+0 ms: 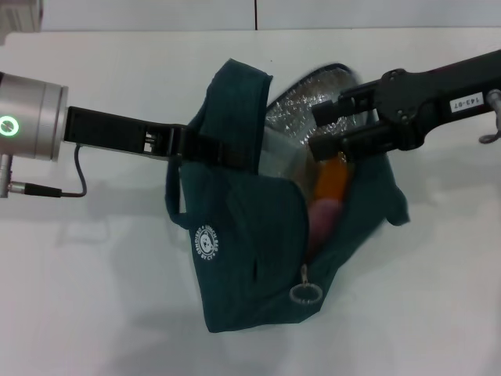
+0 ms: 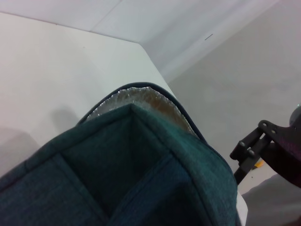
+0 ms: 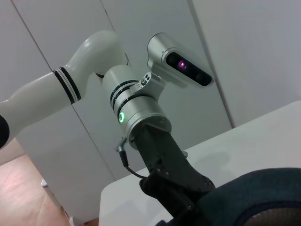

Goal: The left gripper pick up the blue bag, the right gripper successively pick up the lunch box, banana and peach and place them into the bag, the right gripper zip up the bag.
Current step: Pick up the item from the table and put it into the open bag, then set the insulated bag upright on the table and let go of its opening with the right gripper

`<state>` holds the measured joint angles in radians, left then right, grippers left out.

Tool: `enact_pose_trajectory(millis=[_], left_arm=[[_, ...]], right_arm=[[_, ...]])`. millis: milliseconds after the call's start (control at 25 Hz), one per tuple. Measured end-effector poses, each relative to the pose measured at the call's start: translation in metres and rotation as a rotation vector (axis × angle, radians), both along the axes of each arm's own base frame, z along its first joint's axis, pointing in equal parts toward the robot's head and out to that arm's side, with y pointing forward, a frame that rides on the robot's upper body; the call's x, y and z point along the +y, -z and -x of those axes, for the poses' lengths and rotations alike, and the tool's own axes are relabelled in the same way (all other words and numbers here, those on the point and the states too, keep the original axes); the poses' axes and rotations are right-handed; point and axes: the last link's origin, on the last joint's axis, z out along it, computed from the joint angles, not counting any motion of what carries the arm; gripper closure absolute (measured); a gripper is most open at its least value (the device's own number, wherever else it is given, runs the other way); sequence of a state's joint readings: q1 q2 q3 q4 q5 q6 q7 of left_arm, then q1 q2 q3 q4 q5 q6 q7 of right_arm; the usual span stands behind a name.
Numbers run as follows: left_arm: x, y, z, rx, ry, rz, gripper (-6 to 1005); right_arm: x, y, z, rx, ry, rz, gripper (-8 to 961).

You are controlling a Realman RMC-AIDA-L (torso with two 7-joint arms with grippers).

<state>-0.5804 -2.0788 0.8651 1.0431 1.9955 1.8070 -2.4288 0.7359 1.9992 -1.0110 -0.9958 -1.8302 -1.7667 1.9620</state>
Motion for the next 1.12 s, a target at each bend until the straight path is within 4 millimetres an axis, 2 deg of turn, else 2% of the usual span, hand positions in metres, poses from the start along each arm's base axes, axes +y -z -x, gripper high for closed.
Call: enact_pose_trajectory(millis=[120,240,400,520,800,1120], left_arm=[[0.000,0.000,0.000,-0.001,-0.001,0.000,968],[0.000,0.000,0.000,-0.001,-0.002,0.001,968],[-0.001,0.001,0.001,-0.002,0.002,0.000,968],[-0.001,0.003,0.002,-0.006,-0.001,0.005,968],[0.000,0.003,0.002,-0.006,0.005,0.000,968],[0.000,0.003,0.002,-0.006,0.004,-0.001,968]], right_arm=[[0.004,-0.007,0.000,0.009,0.003,-0.030,349],[0.012,-0.026,0.000,0.043,0.035,-0.104,282],[0.028,-0.048,-0.004,0.042,0.095,-0.208,287],[0.040,-0.054,-0.010,-0.003,0.172,-0.261,293],[0.049,-0.042,-0.023,-0.159,0.296,-0.254,298],[0.047,-0.033,-0.026,-0.162,0.315,-0.223,299]])
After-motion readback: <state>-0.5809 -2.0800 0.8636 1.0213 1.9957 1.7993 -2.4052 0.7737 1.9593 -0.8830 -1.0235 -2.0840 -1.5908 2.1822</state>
